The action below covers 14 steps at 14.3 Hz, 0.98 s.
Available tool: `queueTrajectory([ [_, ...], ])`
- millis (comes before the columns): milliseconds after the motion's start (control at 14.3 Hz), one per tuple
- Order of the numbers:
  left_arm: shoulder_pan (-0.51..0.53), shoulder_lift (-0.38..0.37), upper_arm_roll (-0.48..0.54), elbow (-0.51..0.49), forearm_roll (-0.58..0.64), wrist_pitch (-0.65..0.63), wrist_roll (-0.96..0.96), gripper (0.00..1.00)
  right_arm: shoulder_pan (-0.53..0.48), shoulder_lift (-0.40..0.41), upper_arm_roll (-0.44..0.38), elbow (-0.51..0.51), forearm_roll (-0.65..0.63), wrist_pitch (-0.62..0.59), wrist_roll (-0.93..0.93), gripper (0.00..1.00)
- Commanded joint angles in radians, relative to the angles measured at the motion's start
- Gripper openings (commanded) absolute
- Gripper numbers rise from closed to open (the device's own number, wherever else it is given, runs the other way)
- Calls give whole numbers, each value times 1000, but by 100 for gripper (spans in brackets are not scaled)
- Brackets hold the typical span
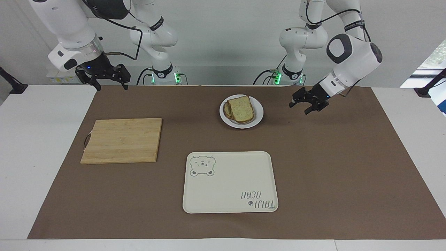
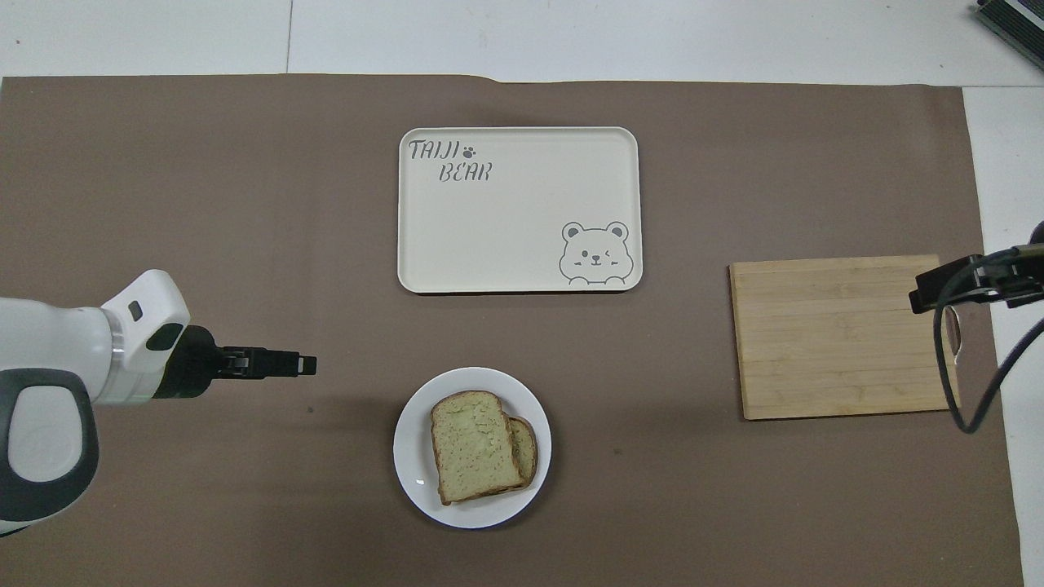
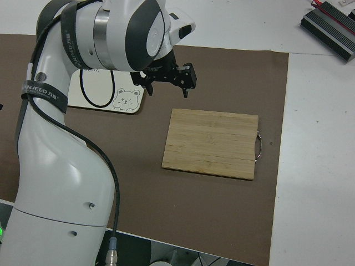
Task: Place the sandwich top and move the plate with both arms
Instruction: 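Move the left gripper to the plate rim nearest the robot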
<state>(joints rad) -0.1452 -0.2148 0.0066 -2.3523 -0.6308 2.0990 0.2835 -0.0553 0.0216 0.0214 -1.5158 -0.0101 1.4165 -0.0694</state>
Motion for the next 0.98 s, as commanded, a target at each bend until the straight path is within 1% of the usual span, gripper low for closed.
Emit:
queueTrajectory([
  [0,-120,-46,12,-177,-142,216,70,96,-2,6,11,9,-1,-4,10,100],
  [70,-161,-40,12,-221,-206,284,116,96,-1,6,12,9,-1,-4,8,100],
  [140,-183,-34,12,-247,-274,320,164,96,-1,6,12,11,-1,-4,8,100],
  [279,-185,-37,12,-292,-367,322,241,92,-3,6,11,11,-1,-4,10,100],
  [349,-192,-35,12,-307,-400,322,247,89,-5,6,11,11,-1,-4,8,100],
  [489,-206,-20,12,-326,-444,322,255,78,-3,6,11,11,-1,-4,8,100],
  [629,-208,-3,12,-344,-502,320,328,75,-3,8,11,11,-1,-4,8,100],
  [768,-224,18,12,-352,-591,317,403,70,-5,8,11,11,-1,-4,8,100],
  [908,-251,15,12,-360,-639,322,410,69,-3,6,11,11,-1,-4,8,100],
])
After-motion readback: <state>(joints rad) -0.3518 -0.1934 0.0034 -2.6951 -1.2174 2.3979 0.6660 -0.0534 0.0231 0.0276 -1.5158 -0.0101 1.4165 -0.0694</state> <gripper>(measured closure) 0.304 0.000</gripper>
